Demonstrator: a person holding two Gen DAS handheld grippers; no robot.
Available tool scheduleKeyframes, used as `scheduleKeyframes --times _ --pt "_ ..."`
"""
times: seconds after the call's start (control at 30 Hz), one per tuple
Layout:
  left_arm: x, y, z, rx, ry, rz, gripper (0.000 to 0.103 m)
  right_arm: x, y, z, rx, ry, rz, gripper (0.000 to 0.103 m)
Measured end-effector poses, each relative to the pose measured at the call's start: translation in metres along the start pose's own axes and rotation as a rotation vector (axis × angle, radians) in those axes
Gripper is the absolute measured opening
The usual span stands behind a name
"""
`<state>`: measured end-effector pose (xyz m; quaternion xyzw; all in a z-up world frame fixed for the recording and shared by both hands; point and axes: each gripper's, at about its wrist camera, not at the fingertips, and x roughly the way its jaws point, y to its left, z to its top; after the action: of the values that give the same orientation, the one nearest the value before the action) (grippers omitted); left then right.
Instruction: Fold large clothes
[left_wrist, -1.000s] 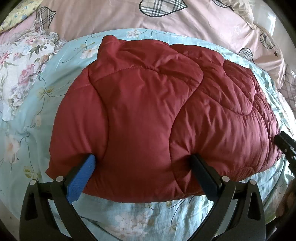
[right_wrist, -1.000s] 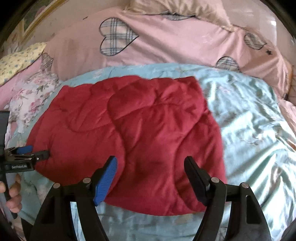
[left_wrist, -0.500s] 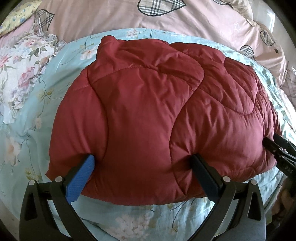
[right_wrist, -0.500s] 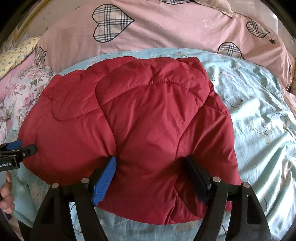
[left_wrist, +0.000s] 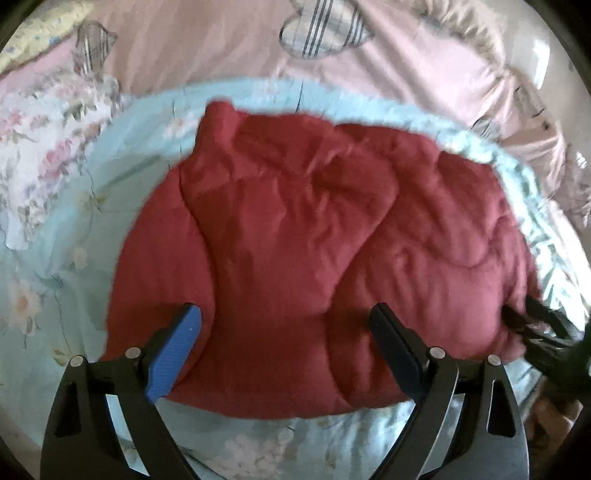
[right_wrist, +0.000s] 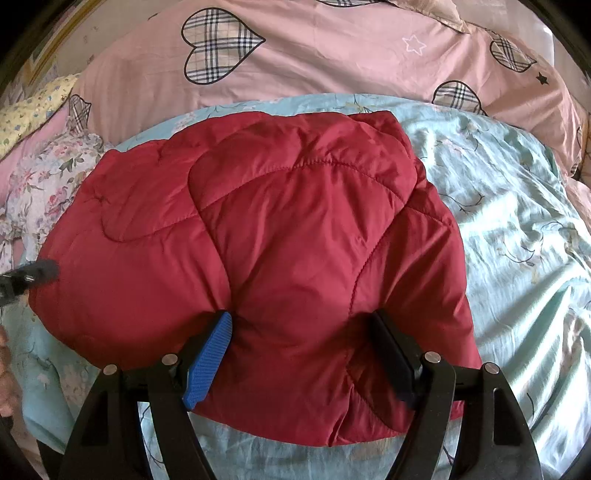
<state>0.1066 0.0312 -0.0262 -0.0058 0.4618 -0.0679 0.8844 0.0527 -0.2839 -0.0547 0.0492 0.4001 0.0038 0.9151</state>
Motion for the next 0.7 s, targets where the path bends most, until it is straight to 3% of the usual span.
scheduleKeyframes --times 0.2,0.43,0.7 --pt "0.013 -0.004 0.000 0.039 -0.006 0.047 0.099 0.000 0.001 0.002 0.003 0.007 0.000 0.077" --pt "-0.009 -0.002 -0.010 0.024 -0.012 0.014 0.098 -0.025 0.006 -0.003 0.002 0.000 0.034 0.079" --pt "-0.029 -0.008 -0.050 0.055 0.022 0.020 0.099 -0.058 0.018 -0.027 -0.025 0.011 0.079 0.080"
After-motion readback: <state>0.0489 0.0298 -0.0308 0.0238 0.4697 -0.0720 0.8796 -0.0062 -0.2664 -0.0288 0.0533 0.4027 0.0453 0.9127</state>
